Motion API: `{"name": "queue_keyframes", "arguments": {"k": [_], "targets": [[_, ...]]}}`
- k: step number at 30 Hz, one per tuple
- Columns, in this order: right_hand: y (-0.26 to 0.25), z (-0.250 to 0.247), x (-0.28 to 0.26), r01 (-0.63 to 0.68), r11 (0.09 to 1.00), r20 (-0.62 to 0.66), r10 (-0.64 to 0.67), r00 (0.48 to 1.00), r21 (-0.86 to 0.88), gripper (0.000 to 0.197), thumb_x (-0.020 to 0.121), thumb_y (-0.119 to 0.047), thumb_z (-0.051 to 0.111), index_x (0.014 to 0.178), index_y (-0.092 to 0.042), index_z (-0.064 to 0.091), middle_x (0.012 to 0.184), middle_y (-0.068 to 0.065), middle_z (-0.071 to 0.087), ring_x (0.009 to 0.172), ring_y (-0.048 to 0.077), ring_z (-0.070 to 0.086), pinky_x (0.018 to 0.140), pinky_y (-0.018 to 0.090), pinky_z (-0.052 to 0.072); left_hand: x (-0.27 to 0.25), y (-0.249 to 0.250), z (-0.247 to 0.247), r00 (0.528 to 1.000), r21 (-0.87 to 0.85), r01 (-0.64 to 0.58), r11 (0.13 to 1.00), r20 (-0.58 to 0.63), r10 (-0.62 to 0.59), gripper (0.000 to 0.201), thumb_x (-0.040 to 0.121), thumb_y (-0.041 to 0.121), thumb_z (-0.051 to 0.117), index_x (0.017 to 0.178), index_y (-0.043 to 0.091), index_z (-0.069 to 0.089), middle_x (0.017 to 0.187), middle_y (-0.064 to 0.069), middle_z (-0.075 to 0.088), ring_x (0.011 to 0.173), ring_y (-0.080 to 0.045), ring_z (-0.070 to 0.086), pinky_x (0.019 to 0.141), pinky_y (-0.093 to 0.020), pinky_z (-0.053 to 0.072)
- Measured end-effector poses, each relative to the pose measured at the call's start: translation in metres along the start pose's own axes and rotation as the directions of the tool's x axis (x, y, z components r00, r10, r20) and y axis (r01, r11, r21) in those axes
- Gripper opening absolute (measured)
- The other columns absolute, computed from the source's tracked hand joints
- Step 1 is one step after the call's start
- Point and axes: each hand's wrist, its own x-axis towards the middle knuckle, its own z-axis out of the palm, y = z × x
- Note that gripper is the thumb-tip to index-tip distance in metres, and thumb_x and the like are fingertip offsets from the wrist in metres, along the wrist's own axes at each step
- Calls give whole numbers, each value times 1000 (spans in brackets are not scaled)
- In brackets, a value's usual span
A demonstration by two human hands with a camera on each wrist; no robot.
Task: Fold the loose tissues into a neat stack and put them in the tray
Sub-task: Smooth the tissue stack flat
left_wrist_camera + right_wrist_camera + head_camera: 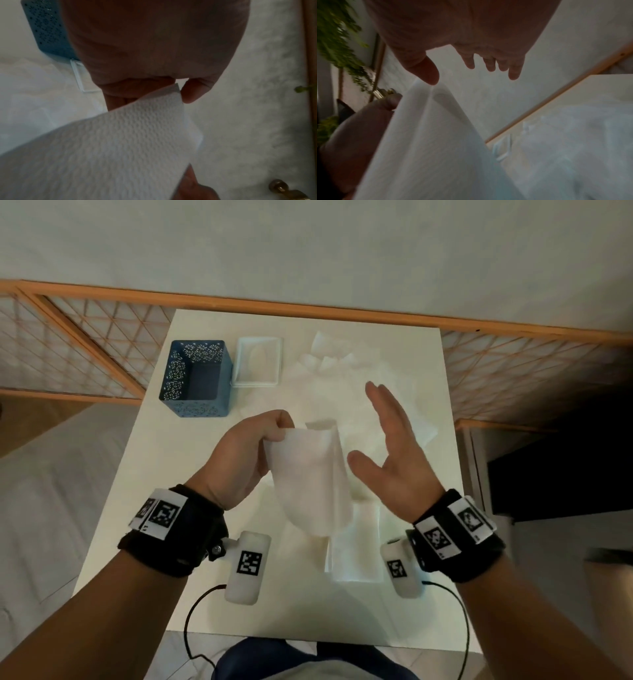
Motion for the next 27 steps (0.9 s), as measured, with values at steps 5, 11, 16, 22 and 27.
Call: {"name": "queue_keyframes", "arguments": {"k": [5, 11, 16, 22, 27], "targets": [[-43, -21, -2, 41, 985, 274, -87, 958, 170, 68, 90, -16, 50, 155, -33, 44, 155, -18, 49, 141, 16, 48, 123, 32, 33, -16, 16, 8, 984, -134, 67, 989, 173, -43, 10, 72, 14, 38, 64, 16, 34, 60, 1, 28, 49, -15, 28, 47, -26, 28], [-51, -17, -4, -136, 947, 358, 24, 933, 291, 25, 94, -23, 57, 109, -8, 69, 101, 10, 73, 90, 20, 67, 81, 32, 51, -16, 16, 7, 994, -156, 69, 985, 95, -55, 9, 75, 17, 44, 66, 14, 43, 63, -2, 33, 53, -17, 33, 49, -29, 28], [-32, -6, -11, -151, 963, 231, 98, 968, 224, 12, 102, -17, 67, 96, -6, 68, 89, 23, 69, 76, 24, 61, 72, 39, 48, -14, -6, -6, 981, -315, 192, 930, 67, -180, 45, 90, 44, 62, 110, 5, 65, 97, -12, 62, 87, -26, 62, 78, -36, 48], [-2, 0, -14, -295, 899, -81, 337, 938, 323, 12, 101, -21, 65, 91, -20, 72, 83, -1, 72, 73, 14, 63, 69, 33, 49, -25, -47, -15, 933, -431, 360, 828, 143, -331, 75, 85, 79, 54, 115, 15, 78, 102, -8, 76, 82, -26, 75, 70, -38, 62], [16, 4, -21, -360, 864, -119, 422, 899, 352, 11, 101, -18, 62, 95, -19, 72, 77, 2, 71, 68, 20, 59, 62, 34, 48, -28, -76, -10, 952, -201, 298, 933, 131, -276, 46, 89, 29, 77, 132, 15, 69, 125, -10, 73, 98, -26, 73, 80, -40, 63]]}}
